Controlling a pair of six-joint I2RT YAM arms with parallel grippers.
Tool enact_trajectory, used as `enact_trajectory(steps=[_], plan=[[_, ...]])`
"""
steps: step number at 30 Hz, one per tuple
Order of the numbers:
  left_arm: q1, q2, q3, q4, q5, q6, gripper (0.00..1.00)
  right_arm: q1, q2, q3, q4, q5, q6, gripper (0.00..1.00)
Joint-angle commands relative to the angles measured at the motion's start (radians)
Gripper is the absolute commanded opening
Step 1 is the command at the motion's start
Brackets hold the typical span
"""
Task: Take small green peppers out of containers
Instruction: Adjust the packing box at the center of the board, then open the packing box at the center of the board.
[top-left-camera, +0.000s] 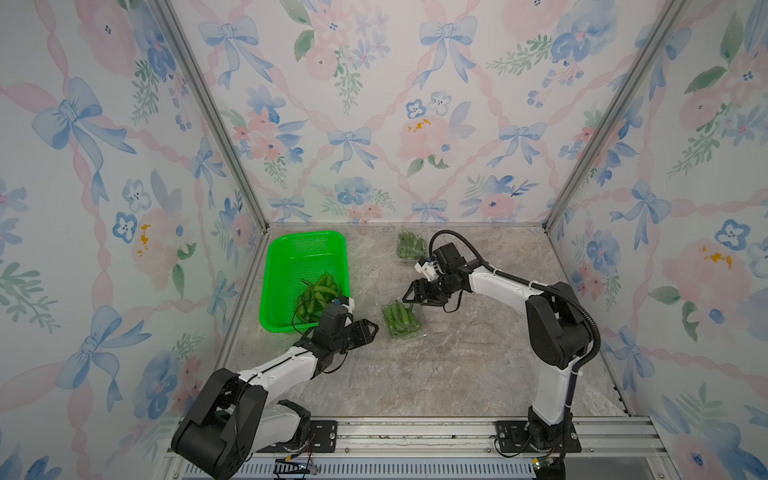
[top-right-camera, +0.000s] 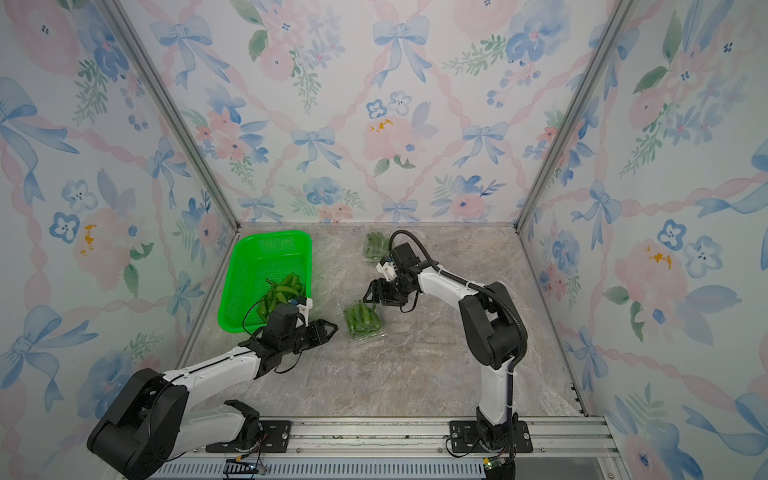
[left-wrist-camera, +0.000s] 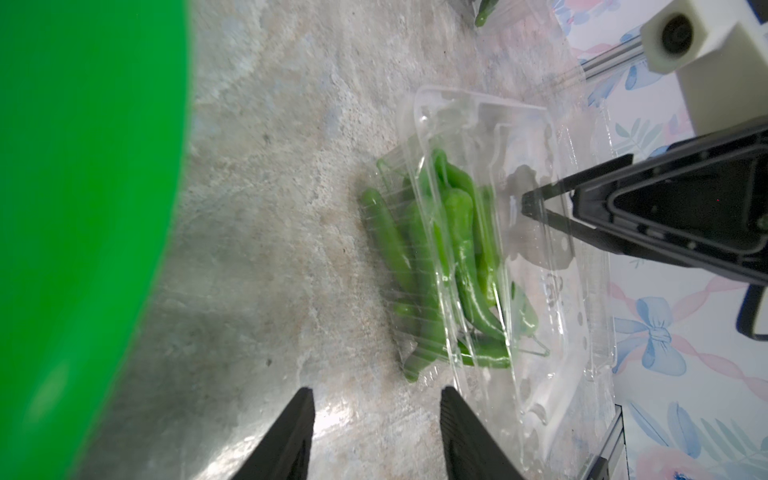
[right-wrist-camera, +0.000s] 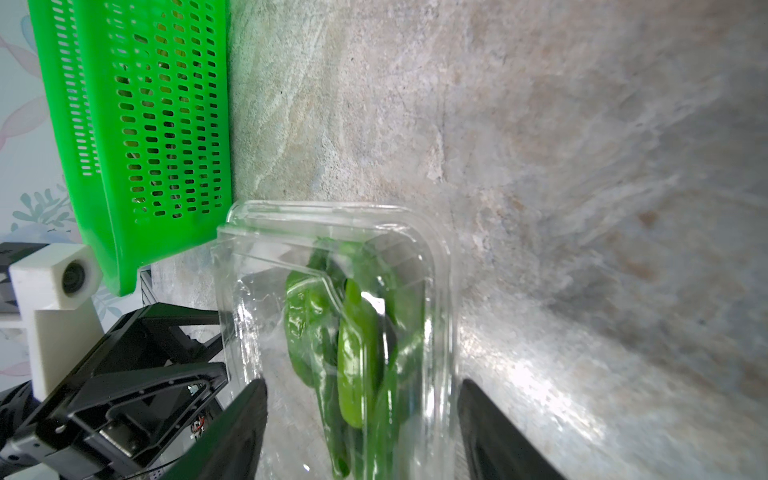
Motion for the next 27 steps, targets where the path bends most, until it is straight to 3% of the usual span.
enact_trajectory(steps=[1, 11, 20, 27], plan=[[0.009, 0.035, 0.038, 0.034, 0.013, 0.012, 0.52, 0.013, -0.021, 0.000, 0.005, 0.001, 0.009, 0.72], [0.010, 0.145, 0.105, 0.064, 0.030, 0.019, 0.51, 0.016, -0.024, -0.018, 0.019, -0.006, 0.014, 0.72], [0.054, 0.106, 0.073, 0.063, 0.047, 0.033, 0.51, 0.015, -0.016, -0.012, 0.018, -0.010, 0.012, 0.72], [0.061, 0.165, 0.103, 0.063, 0.073, 0.049, 0.48, 0.015, -0.015, -0.007, 0.018, -0.010, 0.014, 0.72]])
